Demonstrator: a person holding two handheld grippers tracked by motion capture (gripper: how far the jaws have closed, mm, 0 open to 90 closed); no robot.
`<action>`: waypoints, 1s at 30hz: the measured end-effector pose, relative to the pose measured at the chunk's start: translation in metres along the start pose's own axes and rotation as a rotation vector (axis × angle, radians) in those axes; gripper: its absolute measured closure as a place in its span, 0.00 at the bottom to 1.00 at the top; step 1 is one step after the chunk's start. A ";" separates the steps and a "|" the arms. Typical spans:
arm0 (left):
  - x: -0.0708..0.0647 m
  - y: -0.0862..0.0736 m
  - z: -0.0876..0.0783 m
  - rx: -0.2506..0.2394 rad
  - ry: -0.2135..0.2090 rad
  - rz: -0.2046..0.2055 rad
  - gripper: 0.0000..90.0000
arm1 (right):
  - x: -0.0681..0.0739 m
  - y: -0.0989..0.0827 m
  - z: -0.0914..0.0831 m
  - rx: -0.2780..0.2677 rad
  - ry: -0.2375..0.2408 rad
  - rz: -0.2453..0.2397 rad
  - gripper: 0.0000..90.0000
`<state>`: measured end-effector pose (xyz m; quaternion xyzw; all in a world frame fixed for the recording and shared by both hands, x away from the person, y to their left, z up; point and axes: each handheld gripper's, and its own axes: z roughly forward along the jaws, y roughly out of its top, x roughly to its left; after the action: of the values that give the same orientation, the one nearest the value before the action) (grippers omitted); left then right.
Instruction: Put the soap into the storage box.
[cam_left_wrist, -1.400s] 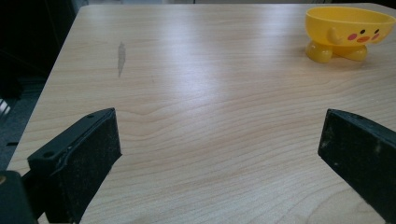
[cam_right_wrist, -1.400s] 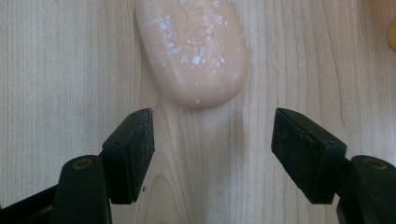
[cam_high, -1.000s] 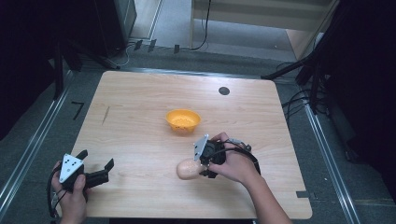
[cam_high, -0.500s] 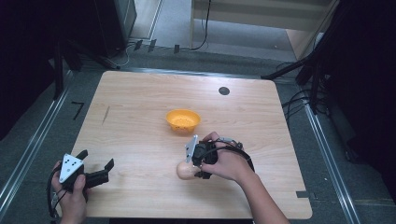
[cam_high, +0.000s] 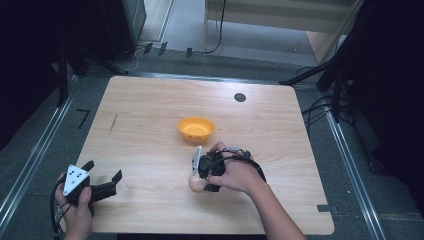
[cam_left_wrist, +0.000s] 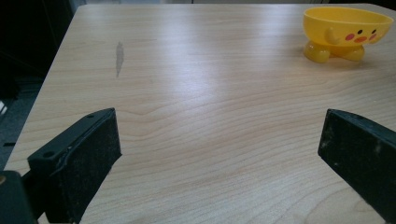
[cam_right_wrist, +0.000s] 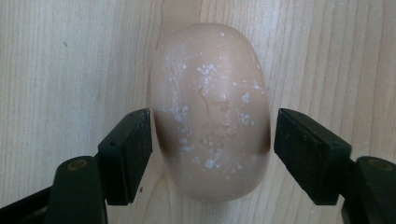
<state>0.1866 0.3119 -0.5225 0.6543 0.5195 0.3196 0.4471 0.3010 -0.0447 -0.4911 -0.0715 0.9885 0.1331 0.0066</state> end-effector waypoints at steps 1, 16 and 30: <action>0.000 0.000 0.000 -0.001 -0.002 0.001 0.00 | 0.000 0.001 0.001 0.006 -0.001 -0.001 0.33; 0.000 0.000 0.000 -0.001 -0.004 0.000 0.00 | -0.005 0.003 0.011 0.035 0.052 -0.008 0.35; 0.000 0.000 0.001 0.004 -0.007 0.005 0.00 | -0.005 0.003 0.014 0.036 0.023 -0.006 0.36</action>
<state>0.1872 0.3118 -0.5226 0.6576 0.5170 0.3174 0.4467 0.3058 -0.0376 -0.5036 -0.0759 0.9905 0.1145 -0.0032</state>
